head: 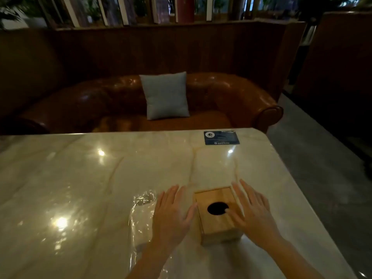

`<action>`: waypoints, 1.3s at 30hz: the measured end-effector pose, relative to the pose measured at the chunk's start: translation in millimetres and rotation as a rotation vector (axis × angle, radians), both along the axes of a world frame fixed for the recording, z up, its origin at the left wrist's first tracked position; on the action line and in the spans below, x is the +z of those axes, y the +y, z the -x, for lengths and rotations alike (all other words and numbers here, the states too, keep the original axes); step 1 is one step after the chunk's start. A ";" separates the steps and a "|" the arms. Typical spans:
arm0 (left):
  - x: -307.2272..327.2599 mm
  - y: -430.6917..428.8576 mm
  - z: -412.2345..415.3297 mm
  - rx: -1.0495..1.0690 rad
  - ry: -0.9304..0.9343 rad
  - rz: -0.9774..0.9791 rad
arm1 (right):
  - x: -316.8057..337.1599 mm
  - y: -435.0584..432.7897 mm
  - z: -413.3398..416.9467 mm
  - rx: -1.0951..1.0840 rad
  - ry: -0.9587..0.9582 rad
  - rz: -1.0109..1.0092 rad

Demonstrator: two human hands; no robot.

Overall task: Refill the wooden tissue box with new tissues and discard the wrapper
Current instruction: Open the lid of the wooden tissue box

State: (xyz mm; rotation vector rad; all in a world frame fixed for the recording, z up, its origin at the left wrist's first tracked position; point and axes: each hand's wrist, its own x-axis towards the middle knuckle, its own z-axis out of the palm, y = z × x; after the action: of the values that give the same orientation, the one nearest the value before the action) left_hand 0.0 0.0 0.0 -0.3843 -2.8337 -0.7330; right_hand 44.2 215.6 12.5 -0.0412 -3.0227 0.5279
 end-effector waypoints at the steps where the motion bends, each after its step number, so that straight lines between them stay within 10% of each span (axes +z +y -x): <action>1: -3.9 0.9 -0.6 -0.003 -0.026 0.001 | -7.4 2.3 -1.6 0.013 0.014 0.001; 22: -41.2 18.2 -8.9 -0.446 -0.034 0.171 | -40.8 21.2 2.0 0.261 -0.161 -0.164; 39: 20.5 32.5 38.9 -0.581 -0.543 0.265 | 18.3 22.9 44.5 0.465 -0.457 -0.156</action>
State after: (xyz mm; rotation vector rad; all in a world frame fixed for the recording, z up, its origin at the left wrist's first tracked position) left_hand -38.9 32.5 20.5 -1.2643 -3.3686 -0.6177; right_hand -0.3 238.5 30.7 0.6491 -3.5185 0.3399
